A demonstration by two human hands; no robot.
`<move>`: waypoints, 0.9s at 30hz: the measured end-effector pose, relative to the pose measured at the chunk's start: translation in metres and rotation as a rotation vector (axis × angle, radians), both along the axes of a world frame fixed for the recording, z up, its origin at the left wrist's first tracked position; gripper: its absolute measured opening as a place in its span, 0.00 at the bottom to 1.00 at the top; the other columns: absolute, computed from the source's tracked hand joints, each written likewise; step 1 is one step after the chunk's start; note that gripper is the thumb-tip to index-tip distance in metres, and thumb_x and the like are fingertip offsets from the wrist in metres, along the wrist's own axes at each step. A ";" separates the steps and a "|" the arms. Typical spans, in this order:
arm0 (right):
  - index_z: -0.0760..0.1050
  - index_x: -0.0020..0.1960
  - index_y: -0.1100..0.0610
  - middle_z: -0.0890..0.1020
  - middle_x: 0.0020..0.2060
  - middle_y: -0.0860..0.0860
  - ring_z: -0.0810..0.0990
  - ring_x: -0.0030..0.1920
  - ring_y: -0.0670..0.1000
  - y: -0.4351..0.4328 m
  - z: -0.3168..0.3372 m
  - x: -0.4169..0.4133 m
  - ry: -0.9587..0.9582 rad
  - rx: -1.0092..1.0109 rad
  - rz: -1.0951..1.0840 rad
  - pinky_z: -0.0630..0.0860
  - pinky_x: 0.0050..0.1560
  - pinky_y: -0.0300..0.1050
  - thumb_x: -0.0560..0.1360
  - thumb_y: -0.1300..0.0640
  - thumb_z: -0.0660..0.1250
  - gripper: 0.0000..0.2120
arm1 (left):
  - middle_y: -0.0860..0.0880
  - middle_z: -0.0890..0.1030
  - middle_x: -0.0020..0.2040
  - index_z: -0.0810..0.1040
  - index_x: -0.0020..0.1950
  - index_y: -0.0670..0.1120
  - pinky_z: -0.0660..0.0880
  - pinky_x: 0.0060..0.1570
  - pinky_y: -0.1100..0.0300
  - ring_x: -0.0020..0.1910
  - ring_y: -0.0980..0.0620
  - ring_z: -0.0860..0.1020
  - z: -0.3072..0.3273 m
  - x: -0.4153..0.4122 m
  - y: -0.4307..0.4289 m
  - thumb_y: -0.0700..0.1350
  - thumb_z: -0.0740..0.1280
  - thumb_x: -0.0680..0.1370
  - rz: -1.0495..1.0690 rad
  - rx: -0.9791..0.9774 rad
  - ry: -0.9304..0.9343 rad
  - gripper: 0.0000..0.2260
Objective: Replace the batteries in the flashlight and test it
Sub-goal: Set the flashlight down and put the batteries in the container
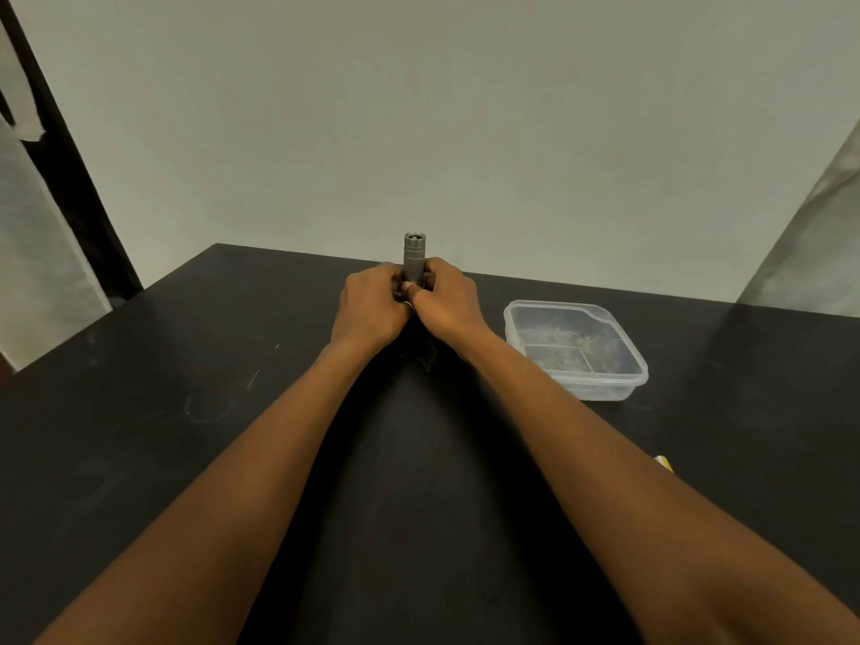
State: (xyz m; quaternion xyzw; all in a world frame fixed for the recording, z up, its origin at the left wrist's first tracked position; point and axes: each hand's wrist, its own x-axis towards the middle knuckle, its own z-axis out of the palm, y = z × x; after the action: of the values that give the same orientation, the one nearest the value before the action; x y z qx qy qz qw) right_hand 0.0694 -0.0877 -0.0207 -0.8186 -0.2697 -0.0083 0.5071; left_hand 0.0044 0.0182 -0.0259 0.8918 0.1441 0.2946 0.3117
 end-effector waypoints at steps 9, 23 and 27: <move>0.76 0.67 0.55 0.83 0.58 0.50 0.78 0.49 0.45 0.008 -0.007 0.008 0.040 0.042 -0.028 0.67 0.39 0.26 0.78 0.58 0.70 0.17 | 0.44 0.84 0.53 0.79 0.61 0.41 0.81 0.50 0.51 0.49 0.47 0.81 -0.005 0.011 0.009 0.36 0.67 0.76 -0.042 0.039 0.008 0.14; 0.79 0.57 0.64 0.85 0.47 0.54 0.82 0.50 0.55 -0.055 0.039 -0.077 0.051 -0.055 -0.137 0.78 0.50 0.46 0.79 0.56 0.69 0.13 | 0.46 0.81 0.55 0.76 0.62 0.43 0.80 0.55 0.47 0.52 0.48 0.80 0.031 -0.064 -0.057 0.37 0.69 0.74 -0.049 -0.076 -0.012 0.16; 0.83 0.52 0.65 0.86 0.45 0.60 0.85 0.48 0.58 -0.115 0.060 -0.113 0.010 -0.051 -0.108 0.82 0.53 0.55 0.78 0.57 0.70 0.10 | 0.47 0.83 0.55 0.78 0.61 0.45 0.80 0.55 0.46 0.53 0.48 0.81 0.047 -0.098 -0.103 0.38 0.71 0.73 -0.153 -0.076 0.008 0.16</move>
State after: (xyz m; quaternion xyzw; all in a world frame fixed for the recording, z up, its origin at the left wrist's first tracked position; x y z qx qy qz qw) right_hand -0.0434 -0.2024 0.0396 -0.8446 -0.2227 -0.0245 0.4862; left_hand -0.0931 -0.0847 0.0208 0.8891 0.0877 0.2604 0.3661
